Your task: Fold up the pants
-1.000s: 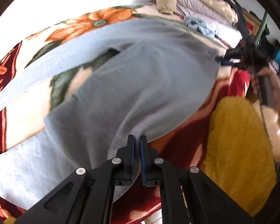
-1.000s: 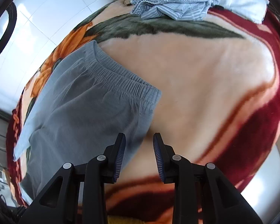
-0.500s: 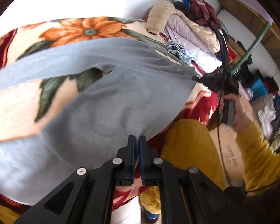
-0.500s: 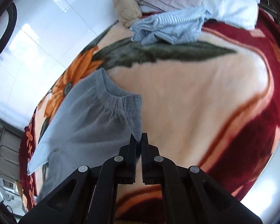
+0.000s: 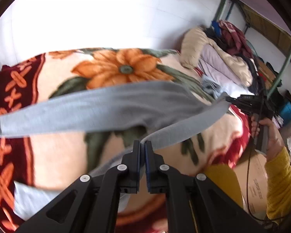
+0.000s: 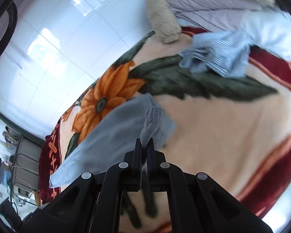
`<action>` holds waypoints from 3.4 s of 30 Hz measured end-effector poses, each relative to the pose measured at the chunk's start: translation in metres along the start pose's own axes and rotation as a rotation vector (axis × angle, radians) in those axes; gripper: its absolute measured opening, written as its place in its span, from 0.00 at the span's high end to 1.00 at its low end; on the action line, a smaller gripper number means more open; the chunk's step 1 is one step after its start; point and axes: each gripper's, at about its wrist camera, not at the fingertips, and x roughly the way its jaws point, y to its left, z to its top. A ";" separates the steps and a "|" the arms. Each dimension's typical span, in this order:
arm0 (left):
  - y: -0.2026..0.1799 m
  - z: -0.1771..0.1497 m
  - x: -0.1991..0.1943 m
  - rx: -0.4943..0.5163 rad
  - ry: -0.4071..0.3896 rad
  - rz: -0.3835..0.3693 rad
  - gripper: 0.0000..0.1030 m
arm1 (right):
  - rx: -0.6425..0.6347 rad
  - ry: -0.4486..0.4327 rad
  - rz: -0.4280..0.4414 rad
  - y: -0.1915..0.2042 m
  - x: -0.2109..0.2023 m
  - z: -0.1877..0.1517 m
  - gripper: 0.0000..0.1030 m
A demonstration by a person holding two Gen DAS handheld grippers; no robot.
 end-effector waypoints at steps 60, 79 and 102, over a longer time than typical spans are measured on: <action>0.215 -0.003 -0.006 -0.248 0.107 0.388 0.49 | -0.497 0.169 -0.034 0.201 0.115 -0.124 0.40; 0.261 -0.104 -0.072 -0.472 0.009 0.299 0.48 | -0.558 0.293 -0.004 0.288 0.096 -0.237 0.40; 0.278 -0.110 -0.034 -0.436 0.084 0.184 0.84 | -0.620 0.336 -0.061 0.381 0.066 -0.190 0.40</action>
